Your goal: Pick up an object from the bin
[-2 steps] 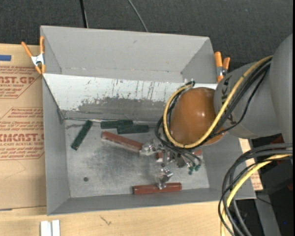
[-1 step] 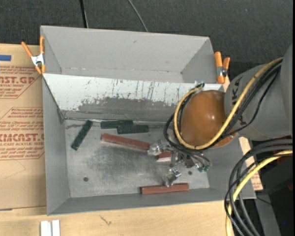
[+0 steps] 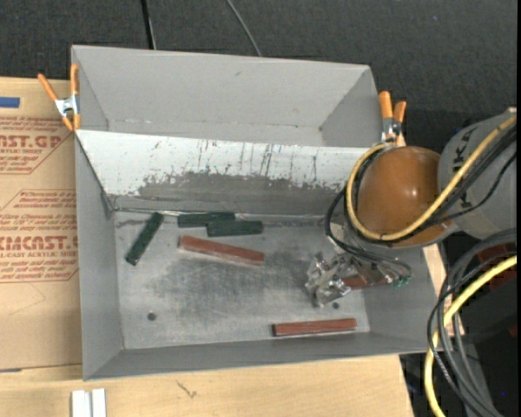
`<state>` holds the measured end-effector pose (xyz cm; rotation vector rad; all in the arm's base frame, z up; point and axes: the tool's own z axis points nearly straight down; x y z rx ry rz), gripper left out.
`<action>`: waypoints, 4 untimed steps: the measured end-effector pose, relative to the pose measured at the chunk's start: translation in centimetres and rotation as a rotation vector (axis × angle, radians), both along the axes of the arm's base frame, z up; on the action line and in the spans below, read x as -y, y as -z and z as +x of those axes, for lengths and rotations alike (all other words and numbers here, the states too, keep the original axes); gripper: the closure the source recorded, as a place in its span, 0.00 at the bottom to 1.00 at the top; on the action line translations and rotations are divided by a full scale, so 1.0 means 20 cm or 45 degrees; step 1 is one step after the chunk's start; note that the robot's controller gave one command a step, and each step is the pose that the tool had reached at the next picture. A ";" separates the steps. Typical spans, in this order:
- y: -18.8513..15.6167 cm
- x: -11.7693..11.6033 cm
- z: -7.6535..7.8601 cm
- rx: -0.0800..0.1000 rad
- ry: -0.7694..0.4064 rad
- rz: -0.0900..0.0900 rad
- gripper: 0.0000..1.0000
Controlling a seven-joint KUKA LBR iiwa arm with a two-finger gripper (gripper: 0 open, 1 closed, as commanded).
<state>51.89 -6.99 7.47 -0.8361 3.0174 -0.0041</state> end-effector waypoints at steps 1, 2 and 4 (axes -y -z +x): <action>0.01 0.00 -0.01 -0.003 0.001 0.000 0.00; 0.00 0.00 0.00 -0.001 0.000 0.000 1.00; -0.51 0.04 0.04 -0.012 -0.012 0.002 1.00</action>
Offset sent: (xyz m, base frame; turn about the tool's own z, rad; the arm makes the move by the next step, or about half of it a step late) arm 0.0000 0.0000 0.0000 0.0000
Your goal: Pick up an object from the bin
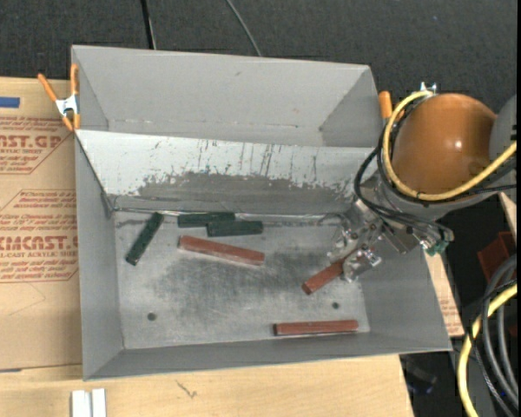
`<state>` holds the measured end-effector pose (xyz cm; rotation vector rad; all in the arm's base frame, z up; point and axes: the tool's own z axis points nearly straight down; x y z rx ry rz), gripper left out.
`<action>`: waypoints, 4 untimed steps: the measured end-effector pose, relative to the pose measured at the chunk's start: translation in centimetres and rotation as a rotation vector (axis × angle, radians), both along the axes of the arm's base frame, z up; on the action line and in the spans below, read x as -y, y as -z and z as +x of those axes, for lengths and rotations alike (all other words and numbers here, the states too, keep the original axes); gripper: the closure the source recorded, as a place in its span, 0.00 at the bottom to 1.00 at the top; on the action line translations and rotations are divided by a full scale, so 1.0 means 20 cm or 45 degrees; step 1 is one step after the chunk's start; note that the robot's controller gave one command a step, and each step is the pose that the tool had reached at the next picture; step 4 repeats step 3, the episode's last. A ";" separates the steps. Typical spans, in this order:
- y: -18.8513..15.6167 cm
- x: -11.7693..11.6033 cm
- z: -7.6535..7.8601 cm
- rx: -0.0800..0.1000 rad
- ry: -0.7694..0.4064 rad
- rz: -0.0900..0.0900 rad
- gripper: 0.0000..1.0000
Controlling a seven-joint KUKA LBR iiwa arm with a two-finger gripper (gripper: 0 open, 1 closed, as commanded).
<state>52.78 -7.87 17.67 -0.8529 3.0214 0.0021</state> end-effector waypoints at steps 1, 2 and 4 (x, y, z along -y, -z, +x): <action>0.00 0.00 0.00 0.000 0.000 0.000 1.00; 0.14 0.04 0.05 0.001 0.012 0.000 1.00; -0.64 0.08 0.00 0.007 -0.614 -0.003 1.00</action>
Offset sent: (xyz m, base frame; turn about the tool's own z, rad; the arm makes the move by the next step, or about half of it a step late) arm 0.0102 -0.0115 -0.0333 0.0109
